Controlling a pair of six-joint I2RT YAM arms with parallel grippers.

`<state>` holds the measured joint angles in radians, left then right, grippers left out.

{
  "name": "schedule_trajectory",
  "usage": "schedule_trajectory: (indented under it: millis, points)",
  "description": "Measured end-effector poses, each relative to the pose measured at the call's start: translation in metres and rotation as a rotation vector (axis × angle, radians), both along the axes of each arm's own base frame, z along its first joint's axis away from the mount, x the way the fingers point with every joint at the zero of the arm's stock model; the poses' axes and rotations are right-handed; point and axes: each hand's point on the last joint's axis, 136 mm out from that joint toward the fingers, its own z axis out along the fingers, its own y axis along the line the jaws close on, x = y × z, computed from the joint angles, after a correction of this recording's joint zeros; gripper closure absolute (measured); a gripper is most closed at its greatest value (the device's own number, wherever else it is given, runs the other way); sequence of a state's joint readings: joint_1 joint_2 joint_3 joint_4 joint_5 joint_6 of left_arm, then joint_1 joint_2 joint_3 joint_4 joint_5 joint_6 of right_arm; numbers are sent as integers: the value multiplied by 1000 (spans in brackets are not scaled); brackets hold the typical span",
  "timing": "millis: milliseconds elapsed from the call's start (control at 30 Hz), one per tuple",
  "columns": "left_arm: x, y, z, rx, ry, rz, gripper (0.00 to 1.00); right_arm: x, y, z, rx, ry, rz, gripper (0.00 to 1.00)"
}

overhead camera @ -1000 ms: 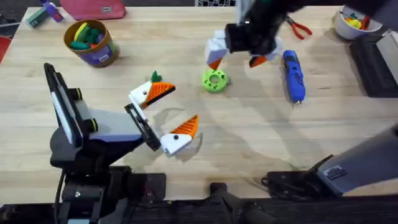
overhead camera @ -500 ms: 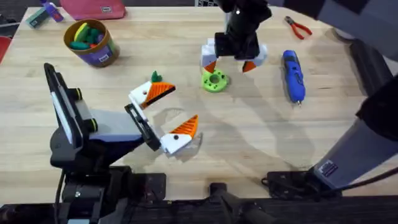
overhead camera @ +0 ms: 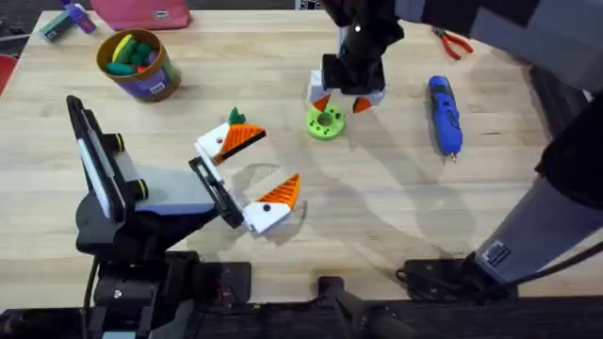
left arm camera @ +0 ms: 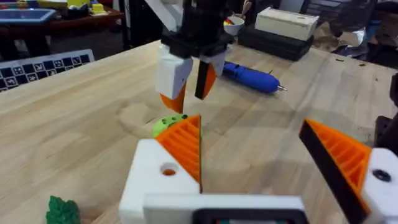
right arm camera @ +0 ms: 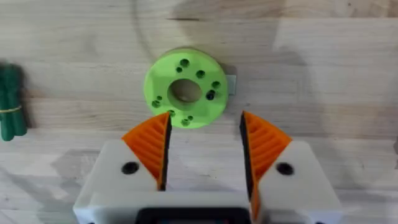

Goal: Pick up the gripper from the table and insert it into the empty holder that is missing its gripper. Then pick up a screw, insert it into the mounting hole, and use the screwdriver to tighten it. Finally, clean up the table by picking up the vegetable and placing it into the bucket.

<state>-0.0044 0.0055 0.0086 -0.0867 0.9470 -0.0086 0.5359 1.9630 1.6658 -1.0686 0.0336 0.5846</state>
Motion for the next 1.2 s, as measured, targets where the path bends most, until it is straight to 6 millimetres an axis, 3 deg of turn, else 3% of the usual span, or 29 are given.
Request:
schedule_trajectory:
  millis: [433, 1200]
  points:
    - [0, 0, 0, 0, 0, 0, 15, 3, 0, -25, -25, 33, -1, 434]
    - [0, 0, 0, 0, 0, 0, 16, 7, 1, -35, -49, 23, 4, 543]
